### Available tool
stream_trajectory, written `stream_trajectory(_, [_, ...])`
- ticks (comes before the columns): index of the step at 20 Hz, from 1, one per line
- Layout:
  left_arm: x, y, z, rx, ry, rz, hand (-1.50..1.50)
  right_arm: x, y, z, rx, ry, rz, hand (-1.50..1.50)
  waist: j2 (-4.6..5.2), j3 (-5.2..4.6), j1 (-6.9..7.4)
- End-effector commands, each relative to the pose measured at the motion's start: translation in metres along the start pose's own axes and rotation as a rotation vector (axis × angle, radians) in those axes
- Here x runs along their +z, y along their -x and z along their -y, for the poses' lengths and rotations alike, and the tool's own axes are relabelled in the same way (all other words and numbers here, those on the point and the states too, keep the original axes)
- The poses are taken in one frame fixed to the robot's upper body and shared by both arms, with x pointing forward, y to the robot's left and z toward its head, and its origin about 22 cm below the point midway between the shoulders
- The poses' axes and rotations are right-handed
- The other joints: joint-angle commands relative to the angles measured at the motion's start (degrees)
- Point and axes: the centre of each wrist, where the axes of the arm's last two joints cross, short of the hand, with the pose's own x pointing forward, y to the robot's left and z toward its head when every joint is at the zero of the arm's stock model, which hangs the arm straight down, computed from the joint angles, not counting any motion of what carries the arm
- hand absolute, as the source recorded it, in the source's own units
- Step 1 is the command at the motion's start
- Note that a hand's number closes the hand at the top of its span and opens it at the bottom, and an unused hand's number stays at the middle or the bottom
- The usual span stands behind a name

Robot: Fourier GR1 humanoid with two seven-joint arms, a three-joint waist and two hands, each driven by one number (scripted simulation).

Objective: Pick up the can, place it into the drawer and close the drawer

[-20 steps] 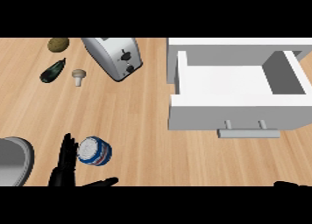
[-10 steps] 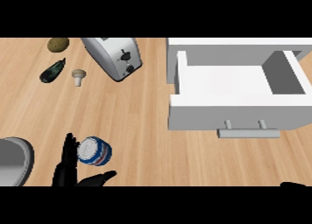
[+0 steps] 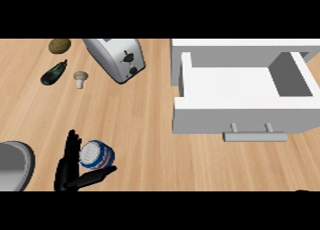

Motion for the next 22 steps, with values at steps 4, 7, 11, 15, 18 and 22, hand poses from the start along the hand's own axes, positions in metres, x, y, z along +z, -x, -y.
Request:
stream_trajectory(4, [-0.025, 0.004, 0.004, 0.018, 0.076, 0.013, -1.5, -0.001, 0.012, 0.003, 0.018, -0.008, -0.009, -1.5, 0.01, 0.0, -0.04])
stream_trajectory(7, [-0.023, 0.0, 0.03, 0.029, 0.166, 0.003, -1.5, -0.003, -0.002, 0.012, 0.014, 0.004, 0.014, -1.5, -0.01, 0.0, -0.09])
stream_trajectory(11, [-0.025, -0.01, 0.045, 0.077, 0.196, 0.017, 1.5, 0.001, -0.007, 0.004, 0.01, 0.023, 0.019, -1.5, -0.05, 0.01, 0.04])
stream_trajectory(15, [-0.035, -0.003, 0.032, 0.111, 0.231, 0.024, 1.5, 0.005, -0.023, 0.015, 0.015, 0.009, 0.025, -1.5, -0.06, 0.0, -0.1])
stream_trajectory(18, [-0.03, -0.004, 0.049, 0.122, 0.249, 0.056, 1.5, -0.006, 0.005, 0.0, 0.029, 0.017, 0.02, -1.5, -0.03, 0.01, 0.14])
stream_trajectory(22, [-0.042, -0.006, 0.048, 0.142, 0.278, 0.099, 1.5, 0.007, -0.012, -0.01, 0.024, 0.014, 0.024, -1.5, -0.03, 0.0, 0.01])
